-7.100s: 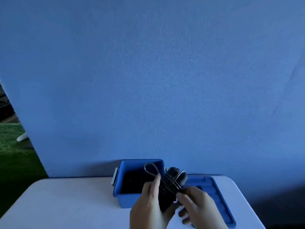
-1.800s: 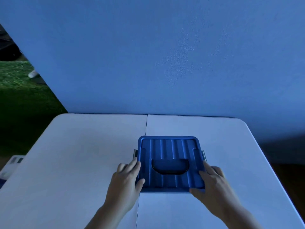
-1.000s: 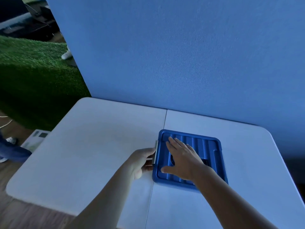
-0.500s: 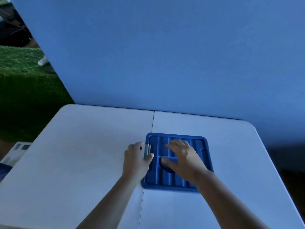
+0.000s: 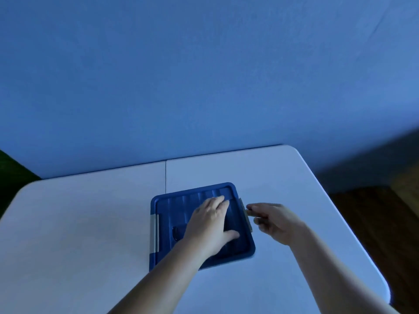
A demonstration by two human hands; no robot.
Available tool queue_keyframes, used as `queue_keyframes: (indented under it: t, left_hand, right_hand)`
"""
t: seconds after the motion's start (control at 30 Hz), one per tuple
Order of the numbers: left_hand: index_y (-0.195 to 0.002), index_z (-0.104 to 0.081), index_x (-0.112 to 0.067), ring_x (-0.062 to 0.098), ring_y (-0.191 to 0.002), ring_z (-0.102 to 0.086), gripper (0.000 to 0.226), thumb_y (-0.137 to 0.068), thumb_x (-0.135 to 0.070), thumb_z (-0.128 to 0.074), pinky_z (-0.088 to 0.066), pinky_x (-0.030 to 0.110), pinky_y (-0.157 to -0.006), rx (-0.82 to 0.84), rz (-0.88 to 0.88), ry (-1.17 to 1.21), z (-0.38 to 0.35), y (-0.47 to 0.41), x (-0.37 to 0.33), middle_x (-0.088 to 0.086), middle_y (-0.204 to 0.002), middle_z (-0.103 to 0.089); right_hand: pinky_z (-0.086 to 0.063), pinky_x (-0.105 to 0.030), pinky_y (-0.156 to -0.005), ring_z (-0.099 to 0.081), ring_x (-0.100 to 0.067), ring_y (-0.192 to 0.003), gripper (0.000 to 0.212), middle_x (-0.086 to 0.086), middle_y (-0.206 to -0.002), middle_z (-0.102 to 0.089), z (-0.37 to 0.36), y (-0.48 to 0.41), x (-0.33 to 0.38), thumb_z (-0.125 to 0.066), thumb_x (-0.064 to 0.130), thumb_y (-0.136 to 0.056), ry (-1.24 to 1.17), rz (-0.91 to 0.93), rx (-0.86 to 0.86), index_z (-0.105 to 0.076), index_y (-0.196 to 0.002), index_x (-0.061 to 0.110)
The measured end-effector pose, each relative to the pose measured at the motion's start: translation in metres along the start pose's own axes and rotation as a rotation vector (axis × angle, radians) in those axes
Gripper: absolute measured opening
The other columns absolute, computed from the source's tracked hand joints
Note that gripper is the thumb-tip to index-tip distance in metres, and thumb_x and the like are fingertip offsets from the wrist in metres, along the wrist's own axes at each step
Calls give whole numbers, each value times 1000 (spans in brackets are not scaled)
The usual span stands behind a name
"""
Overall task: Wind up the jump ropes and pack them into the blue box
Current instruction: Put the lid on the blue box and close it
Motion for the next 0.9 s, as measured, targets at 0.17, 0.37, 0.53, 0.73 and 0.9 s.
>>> queue_keyframes:
  t: [0.17, 0.37, 0.53, 0.73, 0.9]
  left_hand:
    - [-159, -28, -20, 11, -151, -17, 94, -85, -61, -69, -26, 34, -122, 4, 15, 7, -8, -5, 0, -11, -165, -22]
    - [-158, -30, -21, 12, -151, -15, 92, -85, -59, -70, -24, 35, -123, 12, 18, 41, -8, -4, 0, -11, -166, -20]
    - [-159, -28, -19, 13, -152, -14, 92, -86, -57, -71, -24, 34, -123, 30, 21, 26, -9, -4, 0, -10, -166, -19]
    - [-159, -29, -22, 12, -155, -9, 88, -89, -57, -68, -21, 37, -125, -25, 17, 61, -9, 9, 8, -9, -168, -15]
    - [-155, -38, -23, 26, -155, -14, 98, -76, -78, -52, -27, 40, -123, -269, 262, 44, -6, 81, 68, 4, -169, -16]
  right_hand:
    - [-34, -17, -41, -44, -10, -52, 12, -5, -72, -64, -4, -6, -8, -69, 8, -93, 36, -95, 48, -78, -96, 0]
    - [-19, -19, -43, -35, -9, -52, 17, 0, -67, -53, -10, -9, -13, -74, 24, -91, 134, -137, 121, -70, -81, 11]
    - [-23, -24, -43, -34, -14, -48, 27, 0, -56, -45, -25, -11, -13, -74, 27, -87, 302, -96, 50, -58, -68, 15]
    - [-33, -26, -53, -48, -19, -57, 26, 1, -69, -56, -31, -3, -5, -78, 40, -80, 587, 171, -111, -62, -81, 18]
    - [-47, -21, -77, -58, -2, -100, 101, 27, -128, -44, -31, 50, -15, -77, 66, -65, 993, 462, -85, -30, -150, 39]
Point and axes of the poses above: each hand's wrist, its own y-axis away from the middle knuckle, its own z-axis out of the back of the hand, x = y × z, the point moved 5 cm from there along -y, towards the middle knuckle
